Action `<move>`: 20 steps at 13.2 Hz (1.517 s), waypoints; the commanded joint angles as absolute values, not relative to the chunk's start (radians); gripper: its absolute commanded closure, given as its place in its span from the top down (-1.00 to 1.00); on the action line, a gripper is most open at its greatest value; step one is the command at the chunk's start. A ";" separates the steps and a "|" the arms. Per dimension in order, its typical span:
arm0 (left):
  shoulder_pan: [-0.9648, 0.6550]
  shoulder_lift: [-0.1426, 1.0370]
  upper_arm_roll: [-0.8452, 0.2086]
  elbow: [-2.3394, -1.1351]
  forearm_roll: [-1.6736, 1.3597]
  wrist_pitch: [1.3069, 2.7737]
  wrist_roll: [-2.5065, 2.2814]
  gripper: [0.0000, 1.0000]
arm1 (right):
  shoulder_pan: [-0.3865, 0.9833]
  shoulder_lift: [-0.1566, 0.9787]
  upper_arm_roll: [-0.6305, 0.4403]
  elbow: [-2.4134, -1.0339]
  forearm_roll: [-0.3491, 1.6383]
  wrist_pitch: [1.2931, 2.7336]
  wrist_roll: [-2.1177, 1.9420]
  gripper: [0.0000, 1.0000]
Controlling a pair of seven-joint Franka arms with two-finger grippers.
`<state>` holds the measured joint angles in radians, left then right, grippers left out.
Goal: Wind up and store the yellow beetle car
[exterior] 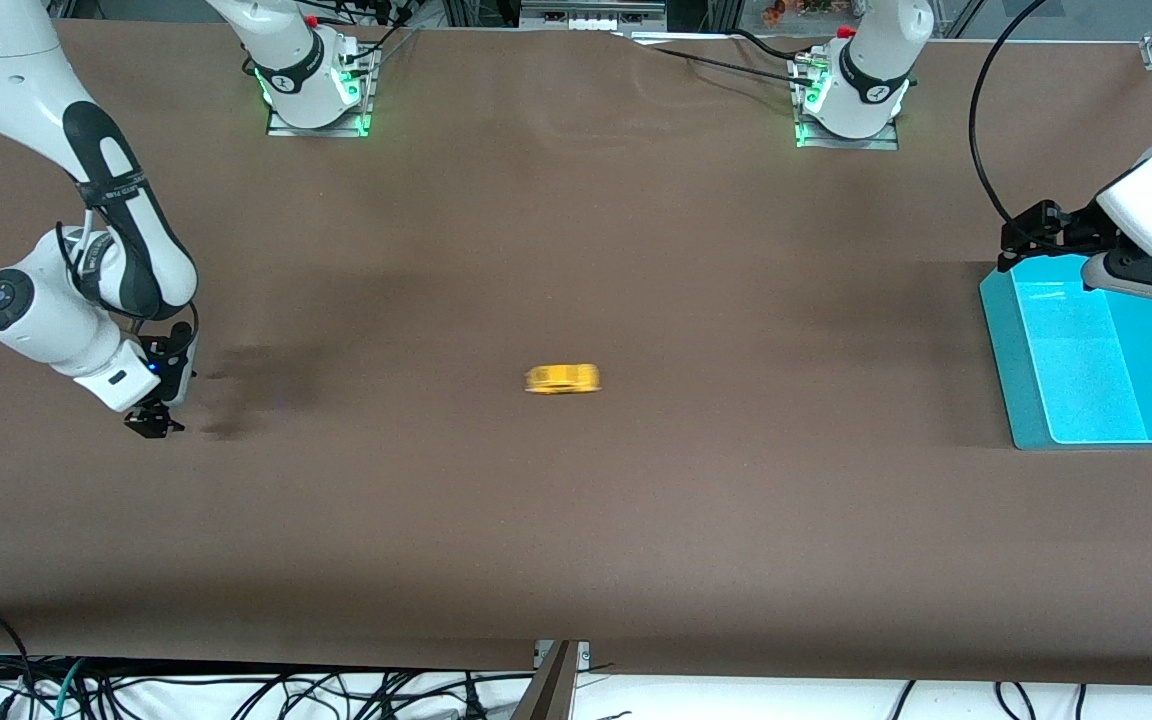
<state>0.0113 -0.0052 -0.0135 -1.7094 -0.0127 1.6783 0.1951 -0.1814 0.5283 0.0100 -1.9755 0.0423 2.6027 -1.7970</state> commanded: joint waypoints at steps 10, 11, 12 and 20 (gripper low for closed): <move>0.003 0.002 -0.011 -1.690 -0.005 1.661 0.187 1.00 | -0.032 0.520 0.067 -1.758 0.075 2.358 -0.828 1.00; 0.003 0.002 -0.011 -1.690 -0.005 1.661 0.190 1.00 | -0.012 0.519 0.066 -1.741 0.075 2.323 -0.737 1.00; 0.003 0.002 -0.011 -1.690 -0.005 1.661 0.192 1.00 | 0.004 0.517 0.066 -1.723 0.075 2.284 -0.644 1.00; 0.014 0.058 -0.006 -1.690 -0.006 1.645 0.288 1.00 | 0.032 0.414 0.067 -1.514 0.063 1.815 -0.257 1.00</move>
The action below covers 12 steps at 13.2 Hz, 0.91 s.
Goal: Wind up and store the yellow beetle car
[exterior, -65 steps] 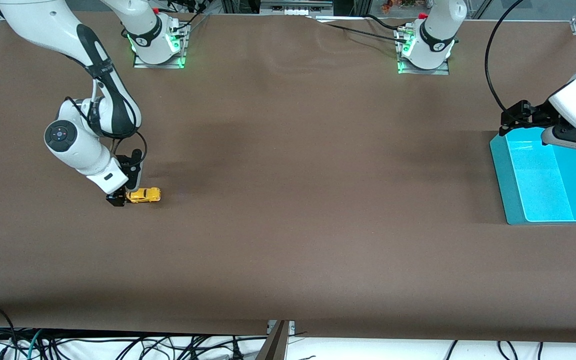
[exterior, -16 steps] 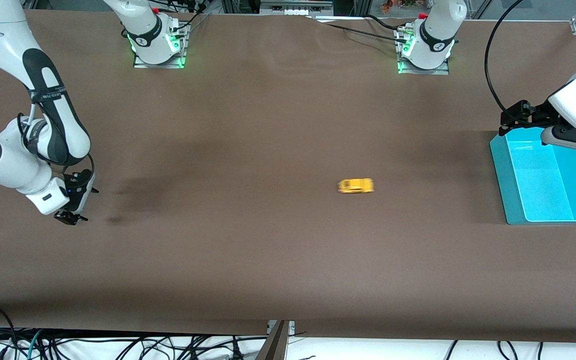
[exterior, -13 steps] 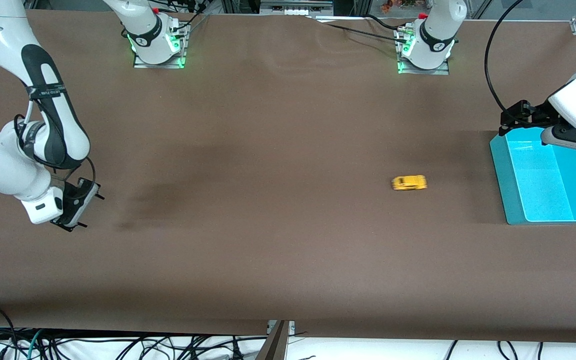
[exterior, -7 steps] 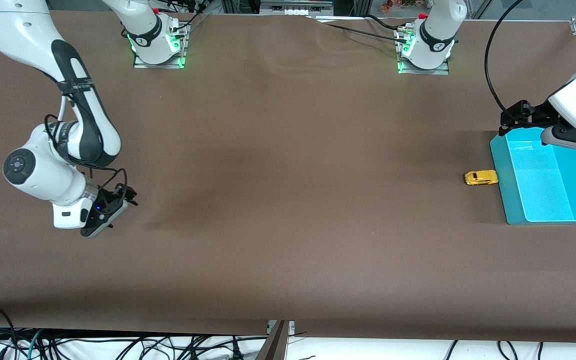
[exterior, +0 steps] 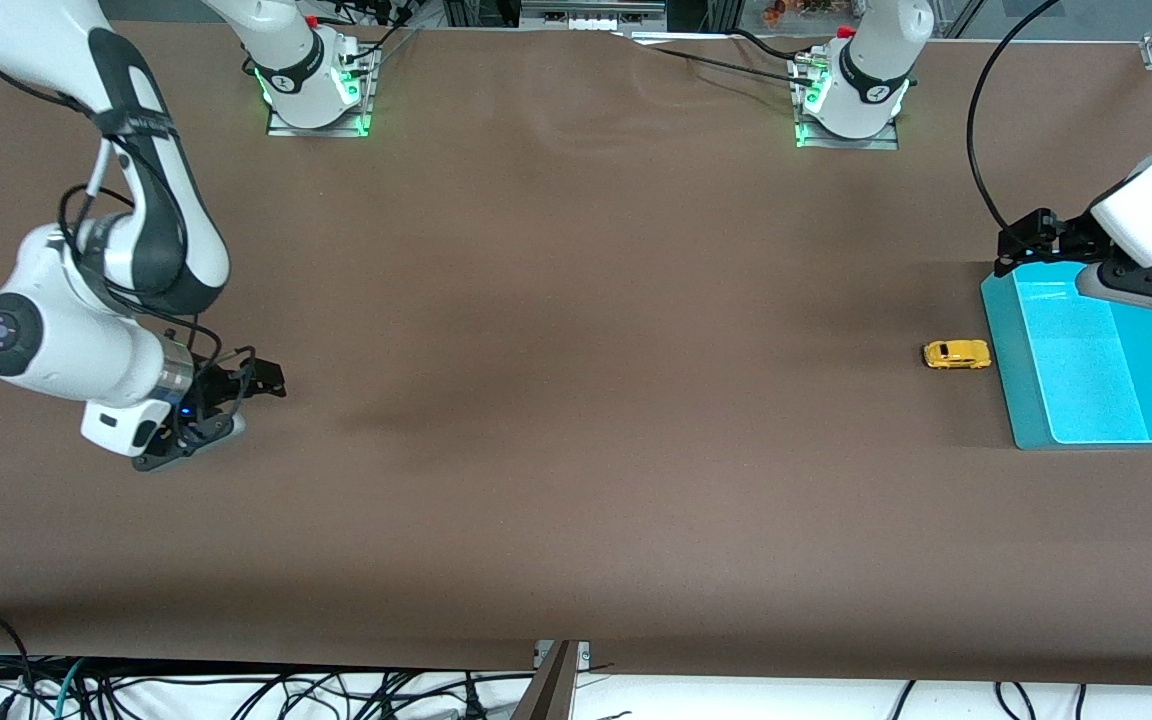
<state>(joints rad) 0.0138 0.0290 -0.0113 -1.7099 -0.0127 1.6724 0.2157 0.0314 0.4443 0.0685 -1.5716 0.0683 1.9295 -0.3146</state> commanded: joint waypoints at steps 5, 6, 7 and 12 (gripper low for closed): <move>0.049 0.149 -0.002 -1.697 -0.002 1.679 0.607 1.00 | 0.018 0.347 0.040 -1.393 0.040 1.590 -0.201 1.00; 0.061 0.162 0.000 -1.709 -0.002 1.712 0.689 1.00 | 0.018 0.318 0.014 -1.385 0.037 1.569 -0.198 1.00; 0.081 0.187 0.000 -1.709 0.002 1.721 0.777 1.00 | 0.018 0.290 0.000 -1.385 0.008 1.568 -0.198 1.00; 0.094 0.256 -0.003 -1.828 0.123 1.917 1.153 1.00 | 0.009 0.190 -0.002 -1.393 -0.118 1.533 -0.203 1.00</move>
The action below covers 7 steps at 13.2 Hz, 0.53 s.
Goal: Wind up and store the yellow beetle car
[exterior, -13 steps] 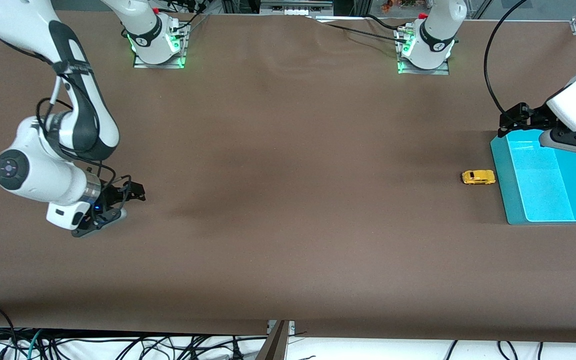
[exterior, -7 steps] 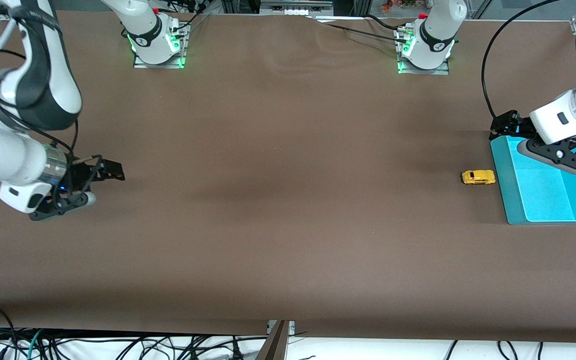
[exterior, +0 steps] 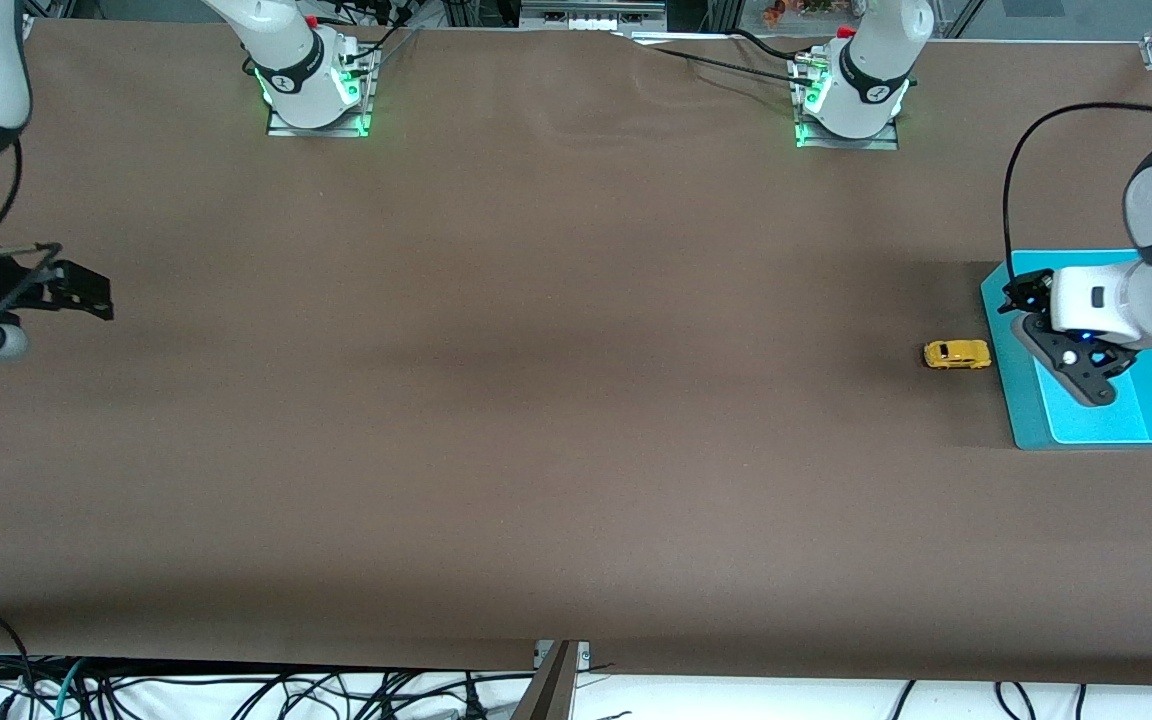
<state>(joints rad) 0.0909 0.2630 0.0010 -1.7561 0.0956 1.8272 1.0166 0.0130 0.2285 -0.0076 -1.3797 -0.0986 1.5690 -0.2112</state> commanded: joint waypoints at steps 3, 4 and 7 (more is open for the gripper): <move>0.127 0.259 -0.003 -2.018 0.214 2.179 1.372 1.00 | -0.002 0.183 0.002 -1.411 -0.104 1.484 -0.183 1.00; 0.133 0.258 -0.003 -2.110 0.283 2.319 1.385 1.00 | -0.002 0.176 0.002 -1.420 -0.103 1.480 -0.154 1.00; 0.210 0.331 -0.003 -2.233 0.365 2.604 1.399 1.00 | -0.031 0.149 0.003 -1.456 -0.075 1.474 -0.117 1.00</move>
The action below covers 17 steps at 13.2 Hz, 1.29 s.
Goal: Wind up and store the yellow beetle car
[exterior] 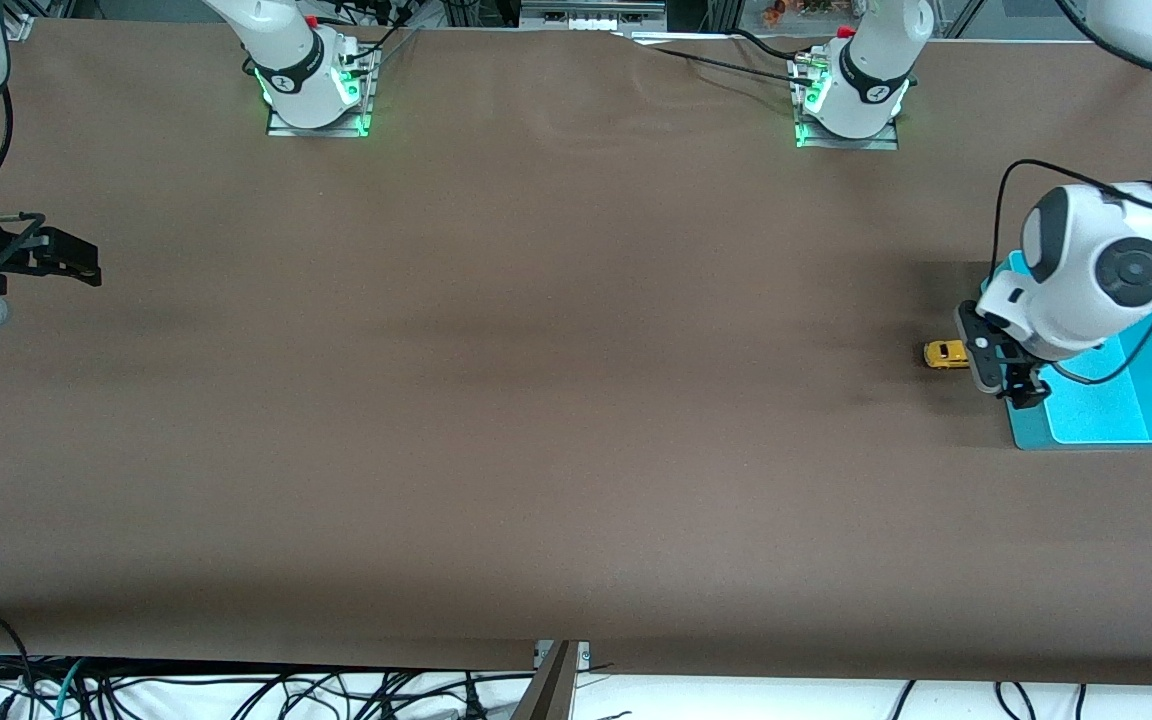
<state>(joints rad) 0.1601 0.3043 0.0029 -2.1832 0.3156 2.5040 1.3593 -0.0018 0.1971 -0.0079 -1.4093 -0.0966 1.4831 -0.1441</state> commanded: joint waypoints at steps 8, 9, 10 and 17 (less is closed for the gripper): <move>0.236 0.419 -0.005 -2.269 0.373 2.704 1.399 1.00 | -0.037 0.152 0.000 -1.474 -0.060 1.474 -0.041 1.00; 0.236 0.419 -0.005 -2.278 0.373 2.706 1.399 1.00 | -0.037 0.153 0.000 -1.473 -0.058 1.476 -0.041 1.00; 0.236 0.417 -0.006 -2.278 0.373 2.704 1.402 1.00 | -0.034 0.155 0.000 -1.470 -0.058 1.479 -0.043 1.00; 0.235 0.397 -0.011 -2.273 0.373 2.694 1.427 -0.75 | -0.025 0.179 0.005 -1.468 -0.061 1.486 -0.034 1.00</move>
